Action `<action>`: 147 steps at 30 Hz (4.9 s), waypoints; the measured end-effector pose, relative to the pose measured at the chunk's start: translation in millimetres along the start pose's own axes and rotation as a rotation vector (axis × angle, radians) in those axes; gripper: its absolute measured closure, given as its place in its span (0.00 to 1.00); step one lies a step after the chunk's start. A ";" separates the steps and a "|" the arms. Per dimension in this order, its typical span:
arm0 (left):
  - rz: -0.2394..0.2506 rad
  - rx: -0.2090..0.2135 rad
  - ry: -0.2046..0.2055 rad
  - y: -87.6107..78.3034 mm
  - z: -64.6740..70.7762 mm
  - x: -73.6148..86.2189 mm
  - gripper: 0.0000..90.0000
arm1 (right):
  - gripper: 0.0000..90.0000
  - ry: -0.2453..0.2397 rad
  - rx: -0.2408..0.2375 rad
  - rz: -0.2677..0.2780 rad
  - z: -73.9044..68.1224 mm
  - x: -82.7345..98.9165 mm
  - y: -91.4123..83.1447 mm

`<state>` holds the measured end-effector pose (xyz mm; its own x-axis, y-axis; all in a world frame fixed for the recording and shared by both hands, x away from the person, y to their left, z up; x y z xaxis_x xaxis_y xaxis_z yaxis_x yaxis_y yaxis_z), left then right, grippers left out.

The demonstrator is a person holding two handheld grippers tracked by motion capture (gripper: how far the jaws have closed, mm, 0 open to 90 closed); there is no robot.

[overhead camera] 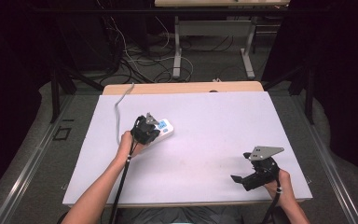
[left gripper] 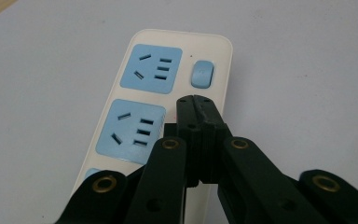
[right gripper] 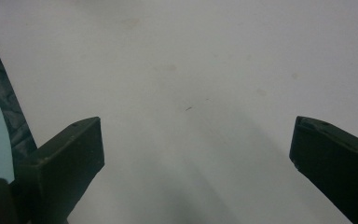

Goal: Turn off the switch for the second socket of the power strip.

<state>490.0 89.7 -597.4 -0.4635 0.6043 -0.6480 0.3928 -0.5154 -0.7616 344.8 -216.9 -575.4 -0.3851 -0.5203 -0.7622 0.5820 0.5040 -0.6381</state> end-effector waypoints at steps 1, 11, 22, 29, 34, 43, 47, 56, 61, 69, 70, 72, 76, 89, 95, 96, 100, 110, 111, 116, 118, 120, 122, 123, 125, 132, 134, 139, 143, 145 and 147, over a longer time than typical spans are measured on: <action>-0.009 -0.006 0.002 0.9 0.6 -0.5 1.00 | 0.03 0.007 -0.001 -0.007 -0.7 0.4 -0.1; -0.011 -0.002 -0.003 0.5 -0.8 -0.8 1.00 | 0.03 0.011 0.006 0.002 -0.8 0.1 0.2; 0.003 0.027 -0.031 0.1 -1.9 -0.3 1.00 | 0.03 0.000 0.008 0.008 -0.6 -0.6 0.6; 0.002 0.024 -0.023 0.3 -1.8 -0.5 1.00 | 0.03 0.001 0.008 0.001 -2.3 -0.5 -0.1; 0.000 0.018 -0.015 0.4 -1.6 -0.8 1.00 | 0.03 0.004 0.006 0.000 -2.4 -0.2 0.1; 0.003 0.034 -0.022 0.1 -2.1 -0.6 1.00 | 0.03 0.002 0.003 0.004 -2.5 -0.3 -0.1; -0.003 0.033 -0.016 0.0 -1.9 -0.7 1.00 | 0.03 0.009 0.008 -0.002 -2.1 0.6 -1.5; -0.014 0.013 0.005 0.2 -1.0 -1.1 1.00 | 0.03 0.003 0.012 -0.002 -2.1 0.4 -1.8; -0.016 0.008 0.006 0.4 -0.4 -1.8 1.00 | 0.03 0.009 0.011 -0.004 -2.3 0.8 -2.1; -0.028 0.013 0.025 -2.7 2.9 -3.8 1.00 | 0.03 0.008 0.015 0.001 -1.3 0.0 -0.1; -0.024 -0.001 0.030 -2.0 3.1 -4.2 1.00 | 0.03 0.007 0.014 0.000 -1.4 0.2 -0.1; -0.018 0.001 0.027 -0.5 5.2 -5.1 1.00 | 0.03 -0.003 0.004 -0.007 -1.5 1.3 -0.9; -0.020 -0.004 0.034 -0.6 5.8 -5.6 1.00 | 0.03 0.003 0.019 0.003 -1.6 0.7 -1.3; -0.008 -0.010 0.022 -14.1 2.1 -5.0 1.00 | 0.03 -0.009 0.006 -0.006 -2.2 0.4 0.5; -0.001 -0.008 0.011 -22.6 6.9 0.5 0.88 | 0.03 -0.003 -0.010 -0.020 -4.4 0.9 -0.6; -0.004 -0.008 0.013 -24.6 8.5 2.3 0.86 | 0.03 0.000 -0.006 -0.011 -4.7 0.5 0.0; -0.011 -0.024 -0.003 -32.8 7.8 7.6 0.66 | 0.03 -0.004 0.009 0.004 -4.1 -1.1 -0.5; 0.014 -0.057 -0.038 -56.7 6.8 14.8 0.17 | 0.03 -0.002 0.001 -0.006 -4.2 -1.2 1.7; 0.011 -0.062 -0.043 -59.2 6.7 15.9 0.16 | 0.03 -0.011 -0.008 -0.011 -3.1 -1.3 2.5; 0.041 -0.084 -0.062 -70.0 6.4 19.7 0.08 | 0.03 -0.003 -0.004 -0.029 -2.5 -0.7 3.8; 0.037 -0.092 -0.064 -74.9 7.2 22.0 0.06 | 0.03 -0.002 -0.004 -0.018 -3.1 -2.0 5.1; 0.042 -0.102 -0.073 -78.6 8.7 24.6 0.03 | 0.03 -0.005 -0.005 -0.016 -3.7 -2.0 5.2; 0.053 -0.115 -0.069 -82.5 10.3 27.5 0.01 | 0.03 -0.014 0.001 -0.008 -3.4 -2.8 5.6; 0.058 -0.119 -0.072 -83.7 12.0 29.4 0.00 | 0.03 -0.002 0.002 -0.015 -4.5 -2.4 4.8; 0.069 -0.118 -0.075 -86.6 14.0 32.1 0.00 | 0.03 -0.020 -0.005 -0.012 -4.0 -2.7 4.2; 0.080 -0.127 -0.082 -98.9 15.5 42.2 0.00 | 0.03 -0.010 -0.002 -0.020 -4.2 -2.1 3.3; 0.077 -0.132 -0.085 -102.4 15.4 46.5 0.00 | 0.03 -0.008 0.002 -0.016 -4.0 -2.4 3.8; 0.090 -0.138 -0.094 -109.6 19.0 55.0 0.00 | 0.03 -0.005 0.010 -0.006 -3.3 -2.9 2.8; 0.074 -0.148 -0.109 -111.1 22.4 63.5 0.00 | 0.03 -0.015 0.013 -0.001 -2.9 -3.3 4.2; 0.081 -0.160 -0.119 -111.6 22.7 67.7 0.00 | 0.03 -0.005 0.008 -0.006 -4.3 -3.0 3.6; 0.071 -0.158 -0.126 -114.3 22.5 73.3 0.00 | 0.03 -0.005 0.009 -0.005 -4.1 -2.9 3.7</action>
<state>393.3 179.2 -557.8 -0.5220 0.4837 -0.7025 0.5430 -0.4467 -0.7110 345.2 -210.6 -576.0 -0.3844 -0.5262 -0.7585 0.5865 0.4953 -0.6409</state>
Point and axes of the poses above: each handheld gripper's, and its own axes: y roughly forward along the jaws, x roughly out of its underside, z roughly to its right, the point moved 9 cm from there along y, roughly forward along the jaws, and after that the axes turned 9 degrees about x, right-handed, at the moved point
